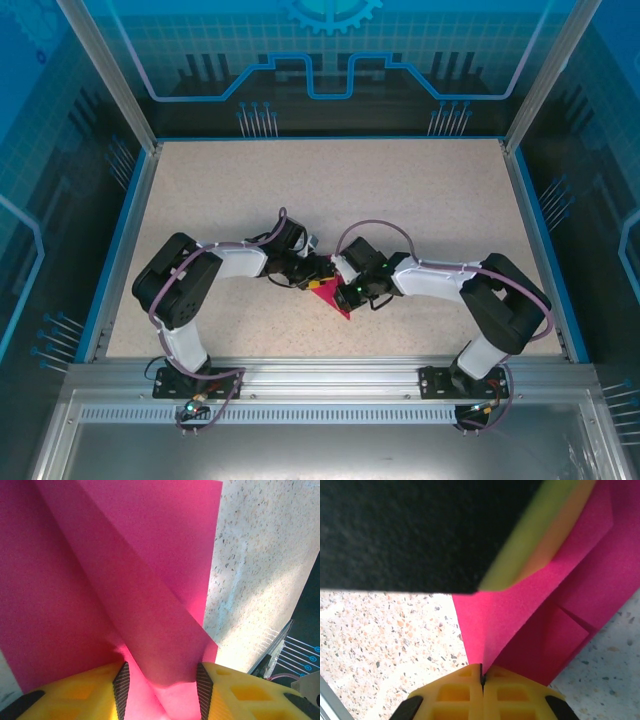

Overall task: Fold a paper plane with a square sheet of paper (fold left side to right side)
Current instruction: Fourth fold the wing at the center of the table.

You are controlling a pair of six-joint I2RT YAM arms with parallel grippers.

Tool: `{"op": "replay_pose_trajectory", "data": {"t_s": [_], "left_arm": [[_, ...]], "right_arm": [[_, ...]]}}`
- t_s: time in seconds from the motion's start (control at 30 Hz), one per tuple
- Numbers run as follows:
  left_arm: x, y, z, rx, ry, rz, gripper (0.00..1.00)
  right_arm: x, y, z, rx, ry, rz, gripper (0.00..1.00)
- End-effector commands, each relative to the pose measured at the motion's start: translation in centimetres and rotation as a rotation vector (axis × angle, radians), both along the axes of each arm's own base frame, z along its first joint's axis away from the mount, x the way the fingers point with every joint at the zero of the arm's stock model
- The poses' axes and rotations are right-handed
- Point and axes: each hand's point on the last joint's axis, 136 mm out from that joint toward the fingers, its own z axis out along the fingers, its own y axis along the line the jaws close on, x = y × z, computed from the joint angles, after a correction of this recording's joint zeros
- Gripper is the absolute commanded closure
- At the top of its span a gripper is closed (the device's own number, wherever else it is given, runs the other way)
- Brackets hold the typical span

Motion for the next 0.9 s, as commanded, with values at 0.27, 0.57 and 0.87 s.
{"op": "replay_pose_trajectory", "data": {"t_s": [0.27,0.57,0.87], "left_arm": [[-0.7,1.0,-1.5,0.066,0.035,0.010,0.57],[-0.8,1.1,-2.3,0.083,0.054,0.011,0.57],[-0.8,1.2,-3.0,0.100,0.069,0.010,0.57]], "right_arm": [[0.0,-0.5,-0.1,0.065,0.029,-0.020,1.00],[-0.3,-0.6,-0.2,0.128,0.073,-0.012,0.98],[-0.2,-0.3,0.6,0.197,0.090,-0.009,0.91]]}}
